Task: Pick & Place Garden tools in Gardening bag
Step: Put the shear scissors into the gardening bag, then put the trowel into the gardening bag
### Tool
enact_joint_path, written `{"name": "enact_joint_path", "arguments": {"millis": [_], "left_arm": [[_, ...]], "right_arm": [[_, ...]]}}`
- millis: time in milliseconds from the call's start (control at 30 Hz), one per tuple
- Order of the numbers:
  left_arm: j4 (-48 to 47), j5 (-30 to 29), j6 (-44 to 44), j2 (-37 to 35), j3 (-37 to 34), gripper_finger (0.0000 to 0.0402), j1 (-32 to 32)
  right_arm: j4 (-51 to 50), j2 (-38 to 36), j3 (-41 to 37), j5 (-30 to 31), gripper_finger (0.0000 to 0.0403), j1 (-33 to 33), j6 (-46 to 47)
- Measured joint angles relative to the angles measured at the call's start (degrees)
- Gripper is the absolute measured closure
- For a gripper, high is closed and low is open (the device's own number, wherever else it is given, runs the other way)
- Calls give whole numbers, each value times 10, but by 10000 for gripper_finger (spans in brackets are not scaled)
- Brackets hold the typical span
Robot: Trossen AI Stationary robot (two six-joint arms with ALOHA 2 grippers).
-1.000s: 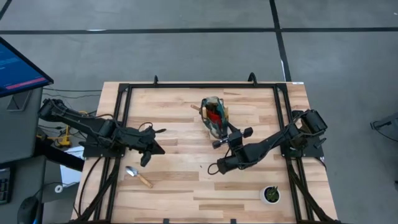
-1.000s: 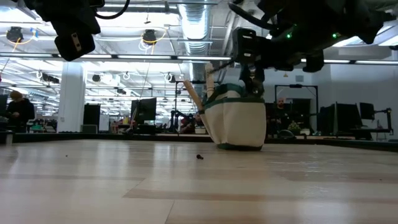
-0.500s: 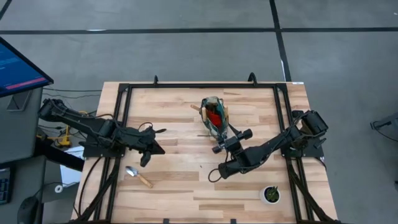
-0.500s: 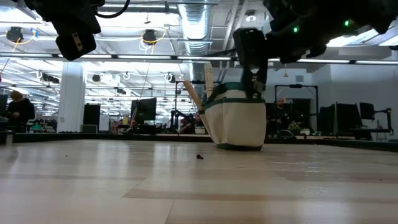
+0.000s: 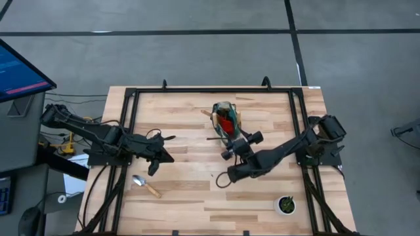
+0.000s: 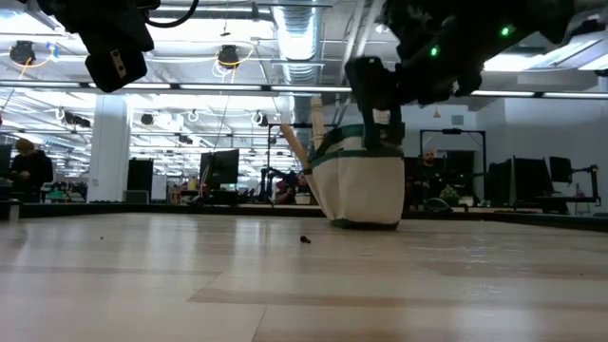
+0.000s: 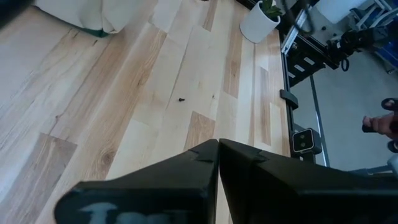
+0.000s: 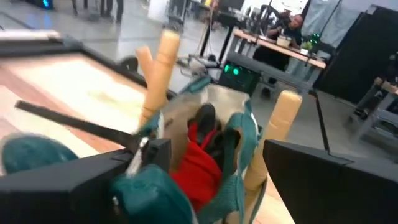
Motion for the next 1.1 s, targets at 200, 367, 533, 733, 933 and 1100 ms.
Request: {"name": "enact_joint_path", "arguments": {"millis": [200,367,533,733,933,1100], "left_arm": [[0,0,0,0,0,400,0],[0,0,5,0,0,400,0],[1,0,15,0,0,400,0],[3,0,15,0,0,401,0],[3,26,13,0,0,401,0],[-20,107,-38,0,0,401,0]], "right_arm": [[-19,1,0,-58,154,-26,-4],[-26,-8,-1,-73,154,-25,-21],[-25,-54,-1,-76,154,-20,-73],[-25,-112,-1,-75,154,-21,-99],[-20,-162,-1,-75,154,-17,-99],[-19,-232,-1,-107,154,3,-133]]}}
